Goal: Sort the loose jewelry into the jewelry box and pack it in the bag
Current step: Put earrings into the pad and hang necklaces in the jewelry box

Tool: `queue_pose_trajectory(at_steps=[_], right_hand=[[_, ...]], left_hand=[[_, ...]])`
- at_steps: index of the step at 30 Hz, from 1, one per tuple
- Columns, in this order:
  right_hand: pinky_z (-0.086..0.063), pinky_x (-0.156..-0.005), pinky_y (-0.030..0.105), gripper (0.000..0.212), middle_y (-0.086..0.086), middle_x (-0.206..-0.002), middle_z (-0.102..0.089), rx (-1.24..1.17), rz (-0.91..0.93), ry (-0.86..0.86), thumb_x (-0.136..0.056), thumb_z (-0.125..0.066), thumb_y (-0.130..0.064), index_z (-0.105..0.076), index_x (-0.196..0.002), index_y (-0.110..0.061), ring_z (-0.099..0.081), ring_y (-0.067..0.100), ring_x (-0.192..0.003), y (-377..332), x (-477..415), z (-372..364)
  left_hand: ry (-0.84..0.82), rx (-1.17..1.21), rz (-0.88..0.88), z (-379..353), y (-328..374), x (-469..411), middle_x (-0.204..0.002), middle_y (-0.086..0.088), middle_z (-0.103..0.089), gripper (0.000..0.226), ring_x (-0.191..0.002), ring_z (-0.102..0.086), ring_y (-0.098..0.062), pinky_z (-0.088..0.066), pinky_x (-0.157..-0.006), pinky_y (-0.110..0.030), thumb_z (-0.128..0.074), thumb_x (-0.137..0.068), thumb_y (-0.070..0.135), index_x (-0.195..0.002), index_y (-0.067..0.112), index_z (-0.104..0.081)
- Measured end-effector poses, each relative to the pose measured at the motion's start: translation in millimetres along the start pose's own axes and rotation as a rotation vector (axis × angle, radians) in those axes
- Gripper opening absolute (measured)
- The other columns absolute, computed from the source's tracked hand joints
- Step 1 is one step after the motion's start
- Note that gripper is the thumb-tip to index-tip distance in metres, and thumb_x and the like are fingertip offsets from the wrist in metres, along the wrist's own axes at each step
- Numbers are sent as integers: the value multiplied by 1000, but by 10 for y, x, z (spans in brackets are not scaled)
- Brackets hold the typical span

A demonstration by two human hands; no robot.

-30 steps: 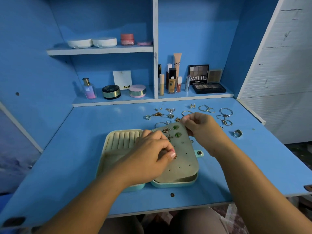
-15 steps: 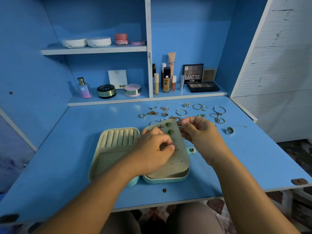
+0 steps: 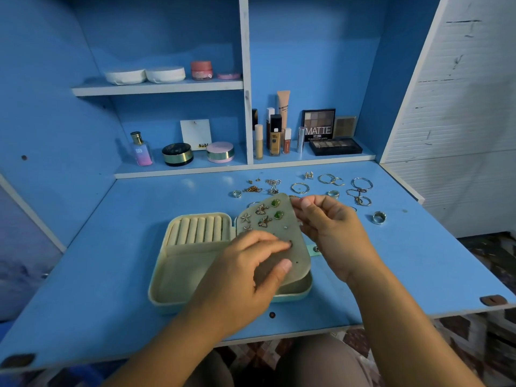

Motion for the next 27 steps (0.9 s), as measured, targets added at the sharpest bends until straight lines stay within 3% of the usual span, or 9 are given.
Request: queue_pose_trajectory(at_steps=[4, 7, 9, 12, 14, 17, 19, 22, 27], right_hand=[[-52, -78, 27, 13, 9, -99, -71, -82, 11, -44, -95, -53, -13, -62, -86, -10, -62, 19, -88, -3, 20, -108], [-55, -84, 26, 9, 11, -108, -69, -241, 11, -116, -91, -55, -14, -60, -85, -8, -66, 18, -92, -21, 40, -255], [-51, -95, 31, 10, 16, -118, -65, -350, 12, -174, -84, -57, -17, -58, -86, -8, -64, 23, -108, -30, 58, -361], [-49, -98, 30, 20, 13, -120, -66, -352, 36, -186, -74, -66, -23, -61, -87, -10, -61, 21, -114, 2, 96, -437], [-50, -93, 26, 10, 4, -116, -68, -142, 70, -138, -79, -68, -21, -65, -86, -14, -63, 15, -111, 47, 129, -412], [-34, -87, 6, 5, -8, -120, -58, 715, 283, -24, -88, -66, -18, -68, -83, -19, -51, 7, -110, 72, 134, -304], [-32, -94, 14, 4, -4, -123, -54, 1134, 408, -6, -83, -70, -19, -74, -82, -20, -42, 16, -119, 123, 132, -312], [-34, -103, 38, 6, -2, -132, -52, 1337, 356, -64, -83, -71, -24, -77, -84, -25, -35, 23, -126, 198, 125, -355], [-31, -106, 30, 20, -7, -136, -46, 1280, 270, -128, -91, -60, -20, -72, -103, -30, -35, 20, -128, 57, 88, -273]], left_hand=[[-4, -12, -22, 27, 13, 85, -123, 27, -49, 65, -117, -50, 5, -44, -91, -8, -64, -77, 67, -130, 29, -59], [107, 44, -9, 161, -6, 81, -120, 24, -52, 58, -113, -53, 2, -43, -90, -9, -70, -78, 56, -127, 28, -59], [180, 161, 29, 241, -52, 101, -119, 22, -55, 53, -114, -56, -3, -49, -90, -16, -70, -79, 50, -125, 27, -59], [235, 360, 95, 317, -135, 165, -119, 13, -63, 49, -113, -62, -9, -53, -89, -21, -68, -80, 43, -125, 24, -59], [240, 506, 142, 340, -192, 200, -117, 11, -67, 47, -110, -65, -10, -53, -86, -19, -69, -79, 41, -123, 28, -59], [246, 602, 166, 397, -281, 249, -116, 9, -69, 41, -108, -66, -12, -54, -88, -28, -71, -77, 38, -117, 35, -61], [235, 643, 180, 418, -325, 268, -116, 7, -70, 42, -109, -66, -14, -54, -91, -34, -72, -76, 37, -117, 36, -61], [202, 692, 194, 415, -352, 280, -118, 6, -69, 44, -112, -65, -15, -53, -92, -36, -74, -75, 37, -117, 34, -61], [198, 718, 204, 411, -371, 288, -118, 6, -69, 44, -113, -65, -16, -53, -93, -38, -75, -75, 37, -116, 37, -61]])
Point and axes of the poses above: each hand's wrist, its own x-axis away from the middle knuckle, its own z-axis out of the back of the hand, y = z × x, the point moved 8 cm from there along -x, towards the middle knuckle
